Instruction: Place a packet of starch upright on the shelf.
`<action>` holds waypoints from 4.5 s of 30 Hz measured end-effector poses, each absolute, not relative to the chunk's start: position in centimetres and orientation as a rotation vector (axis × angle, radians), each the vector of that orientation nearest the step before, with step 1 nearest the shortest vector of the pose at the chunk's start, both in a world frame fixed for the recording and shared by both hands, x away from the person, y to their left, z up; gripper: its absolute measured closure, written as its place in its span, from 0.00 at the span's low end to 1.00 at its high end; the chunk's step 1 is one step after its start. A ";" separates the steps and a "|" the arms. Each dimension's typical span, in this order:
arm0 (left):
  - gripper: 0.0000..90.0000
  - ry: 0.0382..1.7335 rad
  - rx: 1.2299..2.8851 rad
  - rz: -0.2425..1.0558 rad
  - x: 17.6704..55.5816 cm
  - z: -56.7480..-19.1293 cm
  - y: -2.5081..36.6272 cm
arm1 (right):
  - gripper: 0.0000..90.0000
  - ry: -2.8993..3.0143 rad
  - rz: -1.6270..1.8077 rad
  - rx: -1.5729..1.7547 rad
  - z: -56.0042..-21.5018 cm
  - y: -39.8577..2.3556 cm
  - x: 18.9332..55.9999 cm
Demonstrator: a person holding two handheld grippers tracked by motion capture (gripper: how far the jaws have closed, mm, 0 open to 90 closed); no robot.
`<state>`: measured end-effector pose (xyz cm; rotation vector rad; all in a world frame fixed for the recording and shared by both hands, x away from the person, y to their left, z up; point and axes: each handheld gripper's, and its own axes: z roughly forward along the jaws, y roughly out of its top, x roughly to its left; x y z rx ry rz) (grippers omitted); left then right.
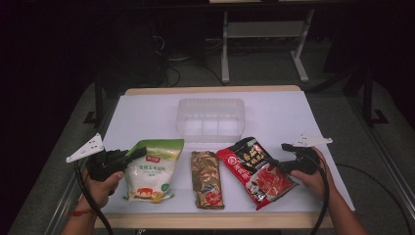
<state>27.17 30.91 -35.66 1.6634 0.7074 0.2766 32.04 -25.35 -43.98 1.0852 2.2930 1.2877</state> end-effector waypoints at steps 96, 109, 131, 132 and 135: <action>1.00 0.929 1.334 0.431 46.4 -33.5 16.9 | 0.19 2.226 1.255 1.165 -44.3 -26.6 31.8; 0.99 0.900 1.397 0.395 45.7 -36.4 18.5 | 0.19 2.240 1.249 1.152 -44.4 -26.4 32.0; 0.98 0.851 1.554 0.494 44.2 -37.0 20.4 | 0.20 2.239 1.259 1.118 -44.0 -26.3 31.7; 0.97 0.848 1.560 0.495 44.1 -37.0 20.5 | 0.20 2.238 1.267 1.115 -44.0 -26.4 31.7; 0.97 0.841 1.575 0.499 44.1 -37.1 20.6 | 0.25 2.206 1.273 1.099 -43.8 -26.4 31.6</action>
